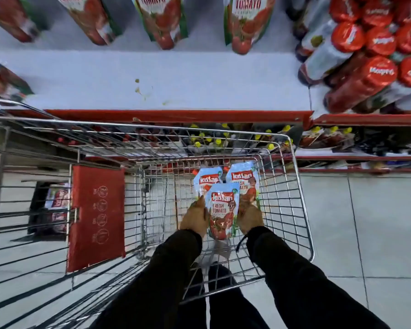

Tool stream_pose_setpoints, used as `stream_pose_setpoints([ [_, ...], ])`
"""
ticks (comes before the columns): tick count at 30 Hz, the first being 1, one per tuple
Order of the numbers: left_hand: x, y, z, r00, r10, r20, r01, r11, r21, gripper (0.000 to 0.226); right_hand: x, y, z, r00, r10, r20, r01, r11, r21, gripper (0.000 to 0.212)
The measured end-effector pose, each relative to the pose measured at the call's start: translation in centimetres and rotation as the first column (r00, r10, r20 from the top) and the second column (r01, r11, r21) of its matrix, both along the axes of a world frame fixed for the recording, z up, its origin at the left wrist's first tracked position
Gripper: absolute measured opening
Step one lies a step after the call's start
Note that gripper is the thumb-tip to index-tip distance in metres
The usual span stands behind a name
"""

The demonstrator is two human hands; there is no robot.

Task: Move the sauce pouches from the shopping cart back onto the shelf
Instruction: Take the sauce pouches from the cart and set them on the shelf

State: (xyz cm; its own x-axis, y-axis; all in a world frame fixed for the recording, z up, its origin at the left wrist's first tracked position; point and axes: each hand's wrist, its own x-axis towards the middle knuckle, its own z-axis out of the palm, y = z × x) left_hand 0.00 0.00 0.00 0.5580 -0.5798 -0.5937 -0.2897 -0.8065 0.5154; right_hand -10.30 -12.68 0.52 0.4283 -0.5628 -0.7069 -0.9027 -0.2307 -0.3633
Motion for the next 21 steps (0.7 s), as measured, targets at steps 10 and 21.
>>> stream_pose_setpoints([
  [10,-0.4,-0.6,-5.5,0.954,0.236,-0.187,-0.217,0.969,0.117,0.030,0.1,-0.3,-3.6,0.968,-0.241,-0.064,0.234,0.967,-0.102,0.022],
  [21,-0.3,-1.2,-8.0,0.867,0.477,-0.147,-0.451,0.875,0.176,0.020,1.2,-0.1,-6.7,0.970,-0.226,-0.095,0.212,0.968,-0.136,0.037],
])
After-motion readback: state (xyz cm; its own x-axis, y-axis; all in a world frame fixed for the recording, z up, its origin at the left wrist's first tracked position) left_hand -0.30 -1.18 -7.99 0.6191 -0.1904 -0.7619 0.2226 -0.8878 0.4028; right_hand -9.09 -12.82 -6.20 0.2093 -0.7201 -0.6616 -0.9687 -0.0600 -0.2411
